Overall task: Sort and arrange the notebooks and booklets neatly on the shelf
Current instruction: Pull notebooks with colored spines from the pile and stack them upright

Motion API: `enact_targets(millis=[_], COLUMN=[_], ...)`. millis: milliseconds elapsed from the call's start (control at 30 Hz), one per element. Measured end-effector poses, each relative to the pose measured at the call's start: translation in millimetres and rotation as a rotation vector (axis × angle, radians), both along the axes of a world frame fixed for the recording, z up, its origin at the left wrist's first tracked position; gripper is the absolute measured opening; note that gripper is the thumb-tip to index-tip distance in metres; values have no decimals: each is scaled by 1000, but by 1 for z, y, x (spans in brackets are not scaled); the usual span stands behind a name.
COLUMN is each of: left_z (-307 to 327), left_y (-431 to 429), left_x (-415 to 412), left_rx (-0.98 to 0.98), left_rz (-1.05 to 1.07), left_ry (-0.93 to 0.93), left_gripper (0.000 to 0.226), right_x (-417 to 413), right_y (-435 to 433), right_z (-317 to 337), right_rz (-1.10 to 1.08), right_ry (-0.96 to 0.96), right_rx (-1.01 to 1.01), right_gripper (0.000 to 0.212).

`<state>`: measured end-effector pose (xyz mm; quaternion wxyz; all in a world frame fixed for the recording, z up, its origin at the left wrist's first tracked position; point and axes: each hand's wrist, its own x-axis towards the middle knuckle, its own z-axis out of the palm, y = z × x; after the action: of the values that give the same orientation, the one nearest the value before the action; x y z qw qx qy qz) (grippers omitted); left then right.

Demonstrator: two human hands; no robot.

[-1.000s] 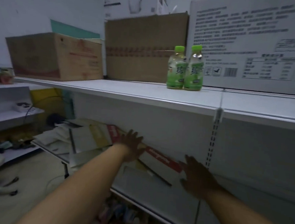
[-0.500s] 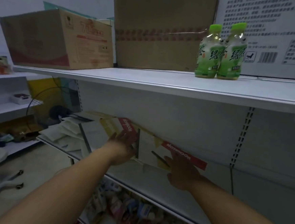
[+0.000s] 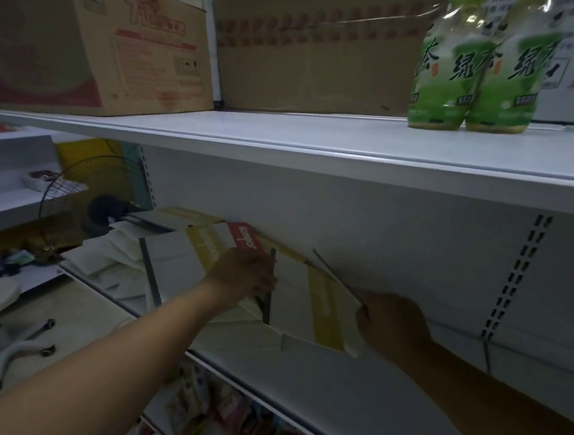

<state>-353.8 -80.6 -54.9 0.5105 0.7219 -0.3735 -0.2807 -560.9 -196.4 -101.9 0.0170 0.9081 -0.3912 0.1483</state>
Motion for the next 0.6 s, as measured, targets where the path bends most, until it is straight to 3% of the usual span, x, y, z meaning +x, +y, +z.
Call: enact_targets(millis=[100,233,333,433,533,600], left_z=[5,4,5,11,10,7], left_y=[-13,-31,-29,-15,-7,-5], left_x=[-4,-1,25,74,124,147], left_rx=[14,-128,-280,-361,-287,-196], left_rz=[-150,-289,-171,-99,-60,-57], left_ry=[438,665,530,500,450,403], left_gripper=[36,37,33,32,25,30], right_x=[36,87,111,122,131,136], right_y=[15,45,54,48,42,39], right_z=[27,45,42,25,3,-6], right_rz=[21,214,332,207,-71,-106], right_ry=[-134,-233,-312,-419,-187,8], right_rx=[25,44,150,297,453,481], right_gripper=[30,32,33,42,68,63])
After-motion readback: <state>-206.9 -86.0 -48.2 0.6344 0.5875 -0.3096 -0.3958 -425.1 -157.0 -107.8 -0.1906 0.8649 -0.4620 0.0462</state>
